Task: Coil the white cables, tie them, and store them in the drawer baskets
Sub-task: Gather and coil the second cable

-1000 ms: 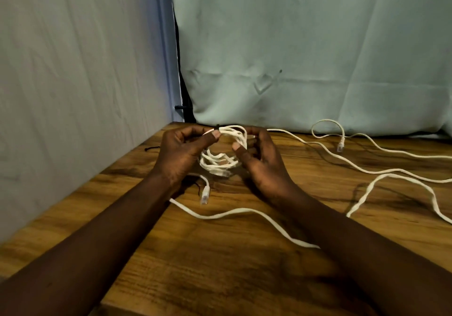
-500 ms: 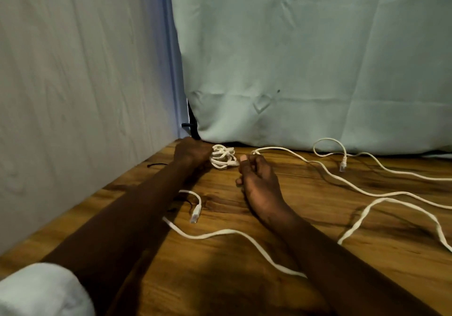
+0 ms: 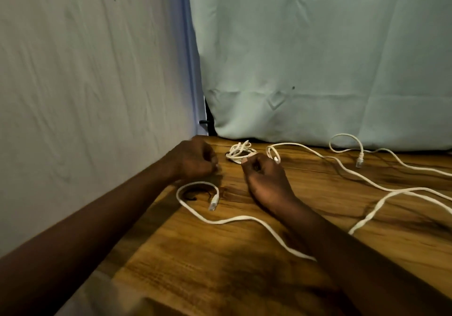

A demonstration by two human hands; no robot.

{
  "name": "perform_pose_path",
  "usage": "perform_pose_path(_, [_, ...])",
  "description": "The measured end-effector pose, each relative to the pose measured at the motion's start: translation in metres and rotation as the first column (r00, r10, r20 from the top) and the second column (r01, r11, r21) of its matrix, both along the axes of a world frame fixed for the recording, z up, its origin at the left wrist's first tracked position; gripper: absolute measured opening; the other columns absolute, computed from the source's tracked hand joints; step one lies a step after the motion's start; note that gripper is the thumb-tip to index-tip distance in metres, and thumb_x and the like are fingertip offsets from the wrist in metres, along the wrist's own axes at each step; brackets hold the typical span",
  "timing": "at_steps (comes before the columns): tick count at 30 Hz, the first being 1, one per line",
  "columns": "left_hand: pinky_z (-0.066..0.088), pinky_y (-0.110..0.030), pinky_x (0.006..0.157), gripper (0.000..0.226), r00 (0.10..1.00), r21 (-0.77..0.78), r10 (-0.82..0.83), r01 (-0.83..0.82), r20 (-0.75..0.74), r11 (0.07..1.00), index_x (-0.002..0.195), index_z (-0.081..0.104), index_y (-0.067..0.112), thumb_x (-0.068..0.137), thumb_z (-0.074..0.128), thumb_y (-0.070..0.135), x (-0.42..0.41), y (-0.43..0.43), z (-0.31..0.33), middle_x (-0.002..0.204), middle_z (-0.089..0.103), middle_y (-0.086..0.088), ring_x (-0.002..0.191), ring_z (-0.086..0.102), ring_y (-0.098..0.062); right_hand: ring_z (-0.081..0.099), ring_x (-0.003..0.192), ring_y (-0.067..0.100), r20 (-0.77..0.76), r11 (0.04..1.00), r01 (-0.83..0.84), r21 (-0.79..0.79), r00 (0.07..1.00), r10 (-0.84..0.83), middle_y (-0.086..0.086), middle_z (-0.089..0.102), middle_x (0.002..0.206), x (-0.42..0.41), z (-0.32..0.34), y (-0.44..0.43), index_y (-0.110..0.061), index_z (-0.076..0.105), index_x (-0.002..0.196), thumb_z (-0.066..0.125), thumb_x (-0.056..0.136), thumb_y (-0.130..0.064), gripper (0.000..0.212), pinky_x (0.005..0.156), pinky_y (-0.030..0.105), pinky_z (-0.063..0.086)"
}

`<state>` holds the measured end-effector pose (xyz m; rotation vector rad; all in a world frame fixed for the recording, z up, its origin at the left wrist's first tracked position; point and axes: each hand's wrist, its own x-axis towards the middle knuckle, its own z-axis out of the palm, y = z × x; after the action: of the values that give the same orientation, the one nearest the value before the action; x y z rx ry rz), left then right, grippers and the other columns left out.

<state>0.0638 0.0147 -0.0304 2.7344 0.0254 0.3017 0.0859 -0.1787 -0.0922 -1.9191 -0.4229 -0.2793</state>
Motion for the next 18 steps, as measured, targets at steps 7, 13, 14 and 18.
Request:
perform_pose_path(7, [0.06,-0.037,0.081,0.045,0.955,0.317,0.285,-0.247,-0.08,0.916,0.097,0.071,0.022,0.08,0.074,0.064,-0.038,0.024,-0.01,0.094,0.07,0.001,0.084,0.065,-0.016,0.06,0.093,0.017,0.1,0.907,-0.031,-0.419,0.992,0.08,-0.004,0.065,0.094,-0.016,0.001,0.001,-0.033,0.058,0.085,0.056,0.099,-0.049,0.022,0.076,0.034,0.046])
perform_pose_path(13, [0.059,-0.036,0.081,0.007,0.976,-0.222,0.215,-0.201,0.042,0.954,0.088,0.077,0.015,0.084,0.082,0.016,-0.04,0.021,-0.014,0.088,0.074,-0.003,0.083,0.07,-0.016,0.059,0.11,0.021,0.066,0.893,-0.073,-0.444,0.991,0.114,-0.001,0.068,0.114,-0.023,0.002,0.005,-0.031,0.065,0.116,0.048,0.101,-0.057,0.035,0.092,0.038,0.048])
perform_pose_path(14, [0.06,-0.037,0.08,0.004,0.978,-0.319,0.19,-0.152,0.091,0.936,0.088,0.079,0.012,0.085,0.081,0.014,-0.04,0.019,-0.012,0.085,0.076,-0.006,0.08,0.071,-0.018,0.061,0.108,0.019,0.037,0.919,-0.108,-0.378,0.991,0.132,-0.001,0.068,0.115,-0.023,0.002,0.005,-0.029,0.063,0.124,0.048,0.102,-0.057,0.038,0.091,0.036,0.048])
perform_pose_path(18, [0.054,-0.029,0.056,0.007,0.963,-0.656,0.065,0.129,0.262,0.743,0.096,0.076,-0.001,0.091,0.073,0.004,-0.044,-0.005,0.003,0.069,0.069,-0.009,0.053,0.062,-0.017,0.065,0.089,0.019,-0.144,0.933,-0.265,0.243,0.942,0.305,0.006,0.071,0.1,-0.018,0.01,0.008,-0.012,0.07,0.112,0.049,0.107,-0.037,0.033,0.076,0.03,0.051])
